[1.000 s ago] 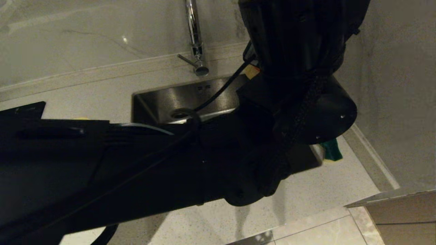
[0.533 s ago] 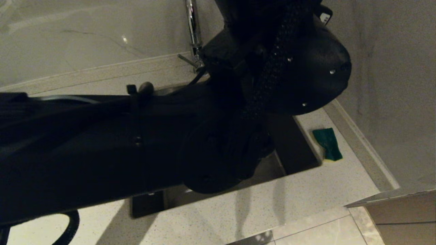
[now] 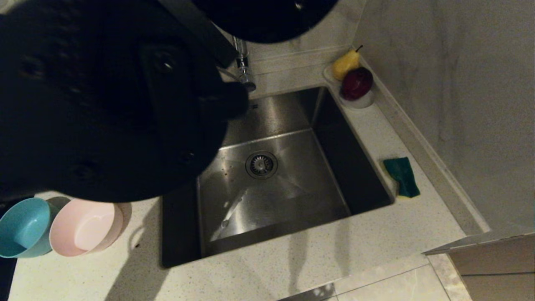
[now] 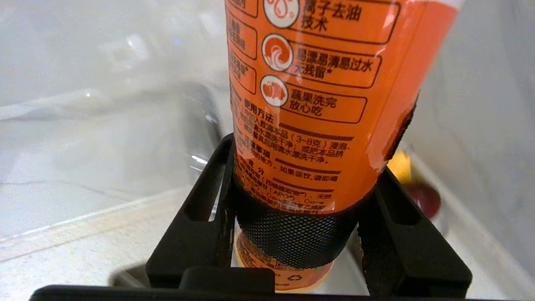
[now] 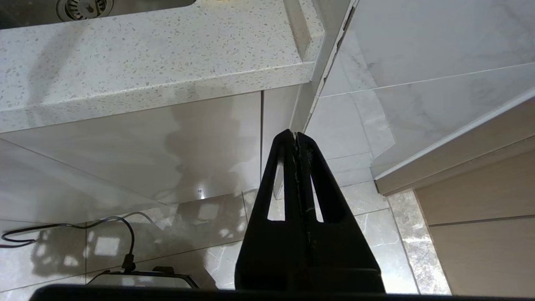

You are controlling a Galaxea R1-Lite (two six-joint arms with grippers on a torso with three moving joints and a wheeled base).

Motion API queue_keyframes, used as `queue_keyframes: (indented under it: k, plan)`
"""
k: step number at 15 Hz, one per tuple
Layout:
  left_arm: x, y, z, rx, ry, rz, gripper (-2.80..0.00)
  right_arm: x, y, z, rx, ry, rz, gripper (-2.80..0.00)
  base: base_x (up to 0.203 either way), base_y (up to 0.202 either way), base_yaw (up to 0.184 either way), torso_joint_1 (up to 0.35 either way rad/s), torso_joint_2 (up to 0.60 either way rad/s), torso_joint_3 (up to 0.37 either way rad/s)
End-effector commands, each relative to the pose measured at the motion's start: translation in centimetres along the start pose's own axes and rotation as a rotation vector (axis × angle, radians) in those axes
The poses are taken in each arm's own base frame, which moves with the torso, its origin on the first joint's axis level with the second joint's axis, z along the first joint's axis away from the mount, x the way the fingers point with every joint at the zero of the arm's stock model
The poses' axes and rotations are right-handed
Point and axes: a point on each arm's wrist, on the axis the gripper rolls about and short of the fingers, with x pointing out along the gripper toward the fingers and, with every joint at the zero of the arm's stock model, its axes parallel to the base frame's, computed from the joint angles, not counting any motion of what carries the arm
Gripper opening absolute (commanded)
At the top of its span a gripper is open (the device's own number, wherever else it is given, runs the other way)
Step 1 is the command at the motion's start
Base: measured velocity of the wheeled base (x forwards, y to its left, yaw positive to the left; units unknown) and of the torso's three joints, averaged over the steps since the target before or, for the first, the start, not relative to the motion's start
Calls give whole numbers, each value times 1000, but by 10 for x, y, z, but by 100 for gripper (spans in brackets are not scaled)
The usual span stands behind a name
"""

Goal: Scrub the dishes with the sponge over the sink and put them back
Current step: Place the dish soap on the table

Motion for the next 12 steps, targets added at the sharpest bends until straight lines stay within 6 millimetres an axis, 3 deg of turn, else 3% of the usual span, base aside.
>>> queue_keyframes:
  k: [1, 5, 8, 12]
  plan:
    - [-3, 31, 25, -56, -30, 39, -280, 0, 0, 0, 0, -2, 1, -280, 0, 0, 0, 0, 0, 0]
    - [-12, 79, 59, -134, -73, 85, -280, 0, 0, 0, 0, -2, 1, -280, 0, 0, 0, 0, 0, 0]
    - [-23, 107, 63, -123, -67, 92, -280, 0, 0, 0, 0, -2, 1, -280, 0, 0, 0, 0, 0, 0]
    - [-18, 150, 58, -71, -76, 214, -280, 0, 0, 0, 0, -2, 1, -280, 0, 0, 0, 0, 0, 0]
